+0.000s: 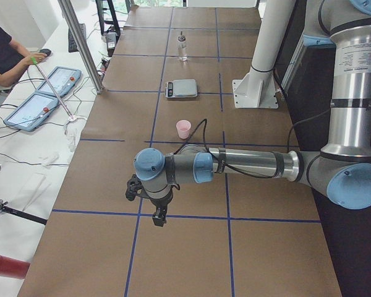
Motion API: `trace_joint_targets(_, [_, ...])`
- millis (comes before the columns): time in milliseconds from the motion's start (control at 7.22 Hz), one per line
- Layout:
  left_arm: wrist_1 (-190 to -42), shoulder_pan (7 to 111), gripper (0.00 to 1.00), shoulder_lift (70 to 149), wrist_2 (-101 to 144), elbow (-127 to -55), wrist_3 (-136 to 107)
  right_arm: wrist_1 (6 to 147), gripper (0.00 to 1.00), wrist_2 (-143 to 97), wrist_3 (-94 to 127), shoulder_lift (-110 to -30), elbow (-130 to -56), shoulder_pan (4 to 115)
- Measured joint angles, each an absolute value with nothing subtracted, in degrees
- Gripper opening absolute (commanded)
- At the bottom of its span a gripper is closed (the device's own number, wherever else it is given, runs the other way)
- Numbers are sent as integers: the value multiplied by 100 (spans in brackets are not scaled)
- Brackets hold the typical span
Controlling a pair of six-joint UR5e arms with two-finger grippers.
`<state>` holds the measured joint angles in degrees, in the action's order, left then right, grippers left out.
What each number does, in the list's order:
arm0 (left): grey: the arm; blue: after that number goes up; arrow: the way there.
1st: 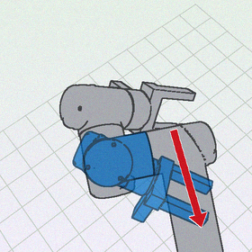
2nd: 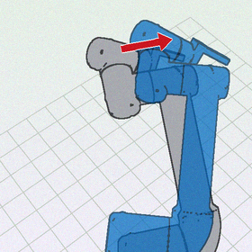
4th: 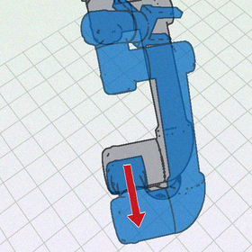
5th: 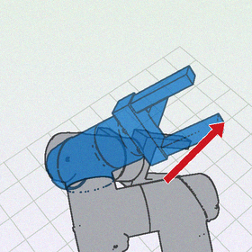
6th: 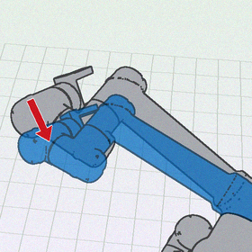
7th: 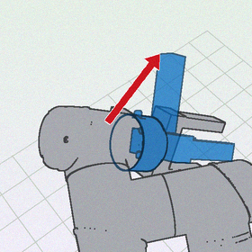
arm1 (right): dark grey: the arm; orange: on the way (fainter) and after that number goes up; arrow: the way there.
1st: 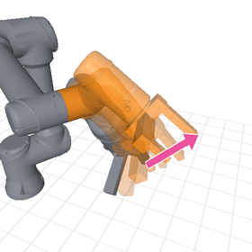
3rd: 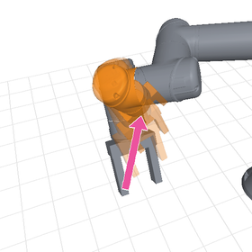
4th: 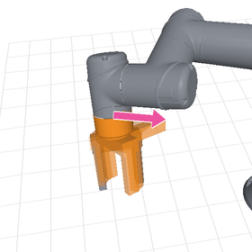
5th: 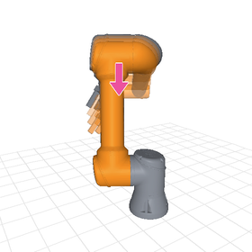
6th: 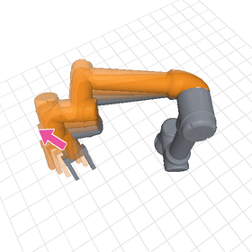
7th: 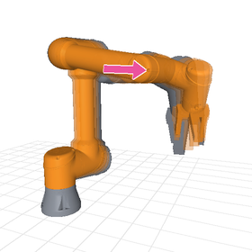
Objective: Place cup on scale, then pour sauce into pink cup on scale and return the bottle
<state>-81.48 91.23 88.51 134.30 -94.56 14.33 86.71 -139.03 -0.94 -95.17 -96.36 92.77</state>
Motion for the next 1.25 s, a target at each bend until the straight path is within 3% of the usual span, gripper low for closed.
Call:
trace_joint_targets(554, [-8161, 9121, 100, 8924, 13442, -9747, 1244, 8663, 100, -13873, -96, -9507, -9663, 9255])
trace_joint_targets(970, [-8207, 8870, 100, 8982, 13493, -11296, -61, 8652, 100, -13872, -90, -9466, -9684, 9240])
trace_joint_targets(1247, [-8411, 8576, 100, 9262, 13935, -11825, -317, 8649, 100, -13872, -98, -9448, -9740, 9240])
